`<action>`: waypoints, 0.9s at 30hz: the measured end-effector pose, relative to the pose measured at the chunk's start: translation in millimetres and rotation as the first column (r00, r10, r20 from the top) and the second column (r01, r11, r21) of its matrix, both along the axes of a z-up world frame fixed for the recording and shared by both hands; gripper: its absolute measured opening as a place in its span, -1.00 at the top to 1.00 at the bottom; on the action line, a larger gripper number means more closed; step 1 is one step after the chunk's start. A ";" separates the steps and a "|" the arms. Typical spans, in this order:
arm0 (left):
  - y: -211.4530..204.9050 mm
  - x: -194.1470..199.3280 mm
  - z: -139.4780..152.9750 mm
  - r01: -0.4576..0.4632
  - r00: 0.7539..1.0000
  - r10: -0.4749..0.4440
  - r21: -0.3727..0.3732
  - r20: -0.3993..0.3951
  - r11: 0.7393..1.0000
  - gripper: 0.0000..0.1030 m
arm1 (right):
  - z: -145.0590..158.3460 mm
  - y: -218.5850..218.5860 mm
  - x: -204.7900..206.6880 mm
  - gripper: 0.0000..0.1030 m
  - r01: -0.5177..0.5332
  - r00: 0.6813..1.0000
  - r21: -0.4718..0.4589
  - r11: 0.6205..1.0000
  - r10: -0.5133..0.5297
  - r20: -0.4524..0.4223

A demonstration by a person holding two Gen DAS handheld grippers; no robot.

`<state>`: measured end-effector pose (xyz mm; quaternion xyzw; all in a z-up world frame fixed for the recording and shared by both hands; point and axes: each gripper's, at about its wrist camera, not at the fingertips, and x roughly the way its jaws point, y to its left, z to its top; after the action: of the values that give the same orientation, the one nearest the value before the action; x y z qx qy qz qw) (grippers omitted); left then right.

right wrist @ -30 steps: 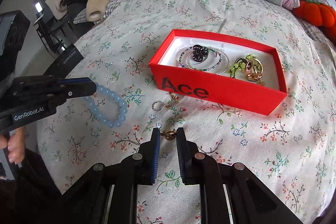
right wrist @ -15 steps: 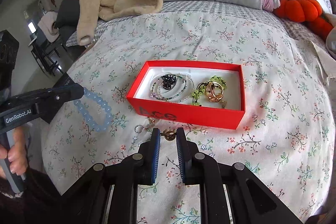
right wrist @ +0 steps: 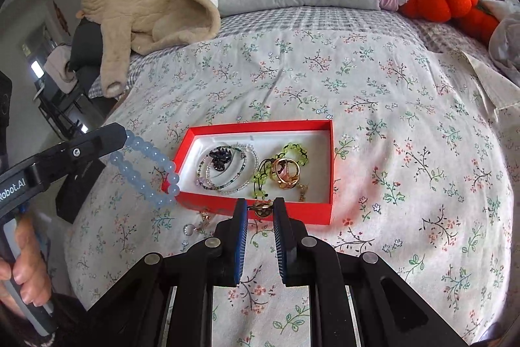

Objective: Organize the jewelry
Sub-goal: 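Carry the blue bracelet and gold earring over the red box with both tools, then open both tools to drop the bracelet and earring into the box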

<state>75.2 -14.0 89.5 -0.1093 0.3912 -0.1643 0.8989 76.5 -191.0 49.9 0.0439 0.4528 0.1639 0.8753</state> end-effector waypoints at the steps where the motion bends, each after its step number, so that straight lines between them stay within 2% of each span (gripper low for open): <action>1: -2.9 3.4 -1.0 -0.001 1.000 0.001 -0.008 0.001 1.000 0.74 | -0.7 -1.5 2.5 0.69 0.006 1.000 0.002 1.000 -0.006 -0.003; 10: -23.2 34.7 -21.0 0.021 0.999 -0.023 -0.099 -0.023 0.995 0.74 | -9.1 -11.1 18.6 0.69 0.033 0.999 0.018 0.999 -0.032 -0.022; 16: -20.4 48.9 -41.1 -0.036 0.998 0.035 -0.009 -0.049 0.999 0.74 | -13.2 -12.7 22.4 0.69 0.039 0.999 0.013 0.999 -0.038 -0.026; 24: -10.3 52.3 -54.6 -0.075 0.993 0.083 0.092 -0.081 0.993 0.72 | -11.7 -14.4 28.1 0.69 0.050 0.999 0.016 0.999 -0.050 -0.020; 27: -5.0 49.2 -52.8 -0.078 0.993 0.085 0.091 -0.080 0.993 0.47 | -11.5 -13.9 33.0 0.69 0.064 0.998 0.021 0.998 -0.063 -0.022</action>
<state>124.4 -19.0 36.7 -0.0926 0.4304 -0.1054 0.8916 109.5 -204.9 38.4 0.0696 0.4588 0.1405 0.8746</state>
